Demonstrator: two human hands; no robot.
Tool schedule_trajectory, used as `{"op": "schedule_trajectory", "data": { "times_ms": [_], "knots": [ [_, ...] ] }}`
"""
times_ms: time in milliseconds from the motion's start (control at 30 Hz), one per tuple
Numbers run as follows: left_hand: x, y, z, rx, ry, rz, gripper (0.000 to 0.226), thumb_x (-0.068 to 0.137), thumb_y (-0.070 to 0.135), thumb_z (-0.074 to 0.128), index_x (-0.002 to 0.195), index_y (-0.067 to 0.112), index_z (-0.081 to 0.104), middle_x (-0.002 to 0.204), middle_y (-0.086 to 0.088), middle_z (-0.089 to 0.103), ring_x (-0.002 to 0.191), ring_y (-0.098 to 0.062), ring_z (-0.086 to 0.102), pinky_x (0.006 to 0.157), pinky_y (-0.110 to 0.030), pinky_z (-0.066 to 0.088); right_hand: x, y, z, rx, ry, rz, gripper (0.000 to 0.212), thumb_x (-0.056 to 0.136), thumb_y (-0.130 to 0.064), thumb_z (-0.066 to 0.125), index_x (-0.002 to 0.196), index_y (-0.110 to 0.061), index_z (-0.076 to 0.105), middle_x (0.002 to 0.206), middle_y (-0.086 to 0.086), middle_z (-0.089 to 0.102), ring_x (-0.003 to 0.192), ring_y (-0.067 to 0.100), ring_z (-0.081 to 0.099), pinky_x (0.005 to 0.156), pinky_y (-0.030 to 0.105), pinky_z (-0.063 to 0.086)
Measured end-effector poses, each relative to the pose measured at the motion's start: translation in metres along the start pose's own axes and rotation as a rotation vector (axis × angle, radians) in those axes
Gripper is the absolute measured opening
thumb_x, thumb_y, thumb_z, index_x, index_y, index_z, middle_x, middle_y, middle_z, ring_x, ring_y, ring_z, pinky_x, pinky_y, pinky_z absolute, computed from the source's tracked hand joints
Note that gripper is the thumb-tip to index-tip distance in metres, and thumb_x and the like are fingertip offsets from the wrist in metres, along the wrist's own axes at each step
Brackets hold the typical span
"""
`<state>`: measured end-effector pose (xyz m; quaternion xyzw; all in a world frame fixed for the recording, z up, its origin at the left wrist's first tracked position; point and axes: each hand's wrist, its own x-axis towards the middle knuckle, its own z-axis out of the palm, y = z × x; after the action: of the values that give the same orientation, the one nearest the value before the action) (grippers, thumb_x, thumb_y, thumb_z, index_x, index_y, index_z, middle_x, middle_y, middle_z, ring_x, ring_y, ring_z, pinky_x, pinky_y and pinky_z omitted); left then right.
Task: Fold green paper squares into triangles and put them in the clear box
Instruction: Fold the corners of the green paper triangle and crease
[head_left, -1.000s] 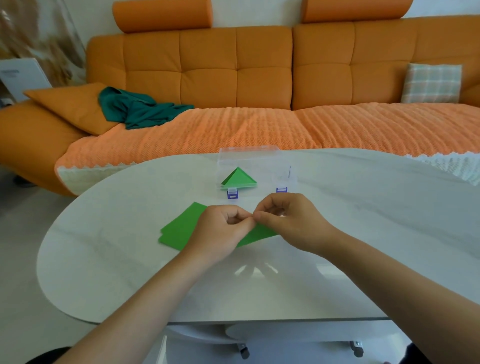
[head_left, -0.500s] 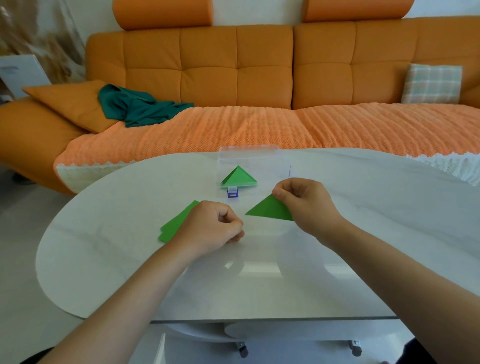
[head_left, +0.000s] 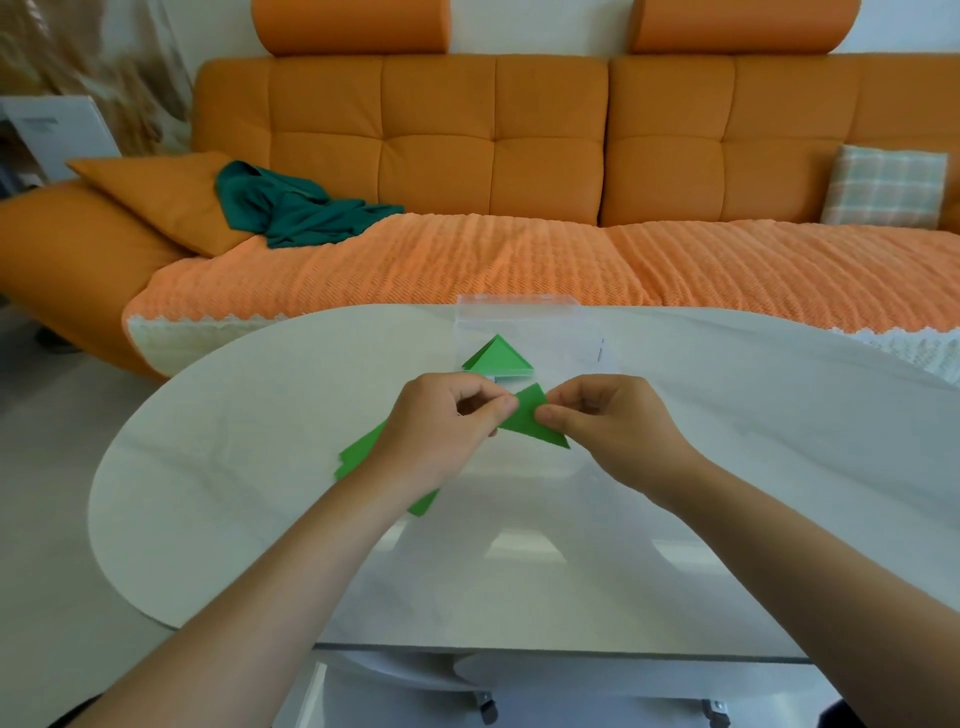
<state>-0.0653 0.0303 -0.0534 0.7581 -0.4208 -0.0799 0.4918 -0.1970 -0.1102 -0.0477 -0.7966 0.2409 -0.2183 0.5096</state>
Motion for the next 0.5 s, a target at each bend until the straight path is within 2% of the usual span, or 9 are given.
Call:
{"op": "schedule_trajectory", "data": {
  "times_ms": [67, 100, 233, 367, 433, 467, 500],
  "knots": [
    [0.003, -0.001, -0.006, 0.063, -0.041, 0.047, 0.014, 0.089, 0.028, 0.071, 0.076, 0.025, 0.076, 0.065, 0.015, 0.068, 0.063, -0.001, 0.061, 0.064, -0.016, 0.046, 0.003, 0.002, -0.001, -0.068, -0.01, 0.011, 0.007, 0.083, -0.022, 0.077, 0.076, -0.021, 0.075, 0.075, 0.006, 0.074, 0.059, 0.011, 0.053, 0.058, 0.025, 0.044],
    [0.004, -0.002, -0.009, 0.123, -0.072, 0.077, 0.014, 0.089, 0.028, 0.07, 0.077, 0.023, 0.075, 0.066, 0.015, 0.067, 0.064, -0.002, 0.06, 0.064, -0.017, 0.045, 0.005, 0.002, -0.002, -0.093, -0.006, 0.008, 0.008, 0.083, -0.021, 0.077, 0.075, -0.022, 0.075, 0.073, 0.005, 0.073, 0.057, 0.009, 0.052, 0.056, 0.023, 0.043],
    [0.019, -0.016, -0.027, 0.356, -0.172, 0.097, 0.02, 0.092, 0.034, 0.066, 0.078, 0.021, 0.071, 0.072, 0.005, 0.066, 0.067, -0.013, 0.06, 0.066, -0.033, 0.048, 0.019, 0.004, -0.008, -0.167, 0.081, -0.026, 0.011, 0.083, -0.021, 0.077, 0.073, -0.024, 0.073, 0.067, 0.0, 0.068, 0.048, 0.002, 0.047, 0.049, 0.013, 0.039],
    [0.034, -0.035, -0.042, 0.406, -0.068, 0.048, 0.022, 0.095, 0.031, 0.061, 0.078, 0.018, 0.067, 0.074, 0.006, 0.066, 0.07, -0.011, 0.061, 0.066, -0.033, 0.05, 0.047, 0.005, -0.014, -0.25, 0.161, -0.048, 0.009, 0.084, -0.026, 0.076, 0.076, -0.024, 0.073, 0.069, 0.0, 0.068, 0.051, 0.007, 0.048, 0.052, 0.021, 0.041],
    [0.04, -0.041, -0.04, 0.357, 0.008, 0.028, 0.015, 0.095, 0.029, 0.061, 0.086, 0.019, 0.068, 0.082, 0.008, 0.066, 0.076, -0.009, 0.061, 0.07, -0.027, 0.048, 0.065, 0.002, -0.011, -0.297, 0.158, -0.07, 0.007, 0.085, -0.028, 0.075, 0.079, -0.024, 0.073, 0.071, -0.003, 0.068, 0.052, 0.009, 0.051, 0.052, 0.022, 0.044],
    [0.042, -0.044, -0.038, 0.335, 0.021, 0.008, 0.011, 0.095, 0.029, 0.061, 0.096, 0.021, 0.068, 0.091, 0.009, 0.065, 0.083, -0.009, 0.061, 0.074, -0.025, 0.047, 0.074, 0.0, -0.009, -0.319, 0.148, -0.082, 0.007, 0.086, -0.029, 0.074, 0.08, -0.025, 0.072, 0.071, -0.006, 0.068, 0.05, 0.008, 0.051, 0.05, 0.021, 0.044],
    [0.044, -0.046, -0.035, 0.32, 0.014, -0.026, 0.017, 0.095, 0.03, 0.061, 0.109, 0.021, 0.066, 0.101, 0.008, 0.063, 0.089, -0.009, 0.06, 0.079, -0.024, 0.046, 0.083, -0.002, -0.006, -0.34, 0.129, -0.091, 0.007, 0.086, -0.028, 0.074, 0.081, -0.024, 0.072, 0.07, -0.007, 0.067, 0.047, 0.005, 0.05, 0.047, 0.018, 0.043]
  ]
}}
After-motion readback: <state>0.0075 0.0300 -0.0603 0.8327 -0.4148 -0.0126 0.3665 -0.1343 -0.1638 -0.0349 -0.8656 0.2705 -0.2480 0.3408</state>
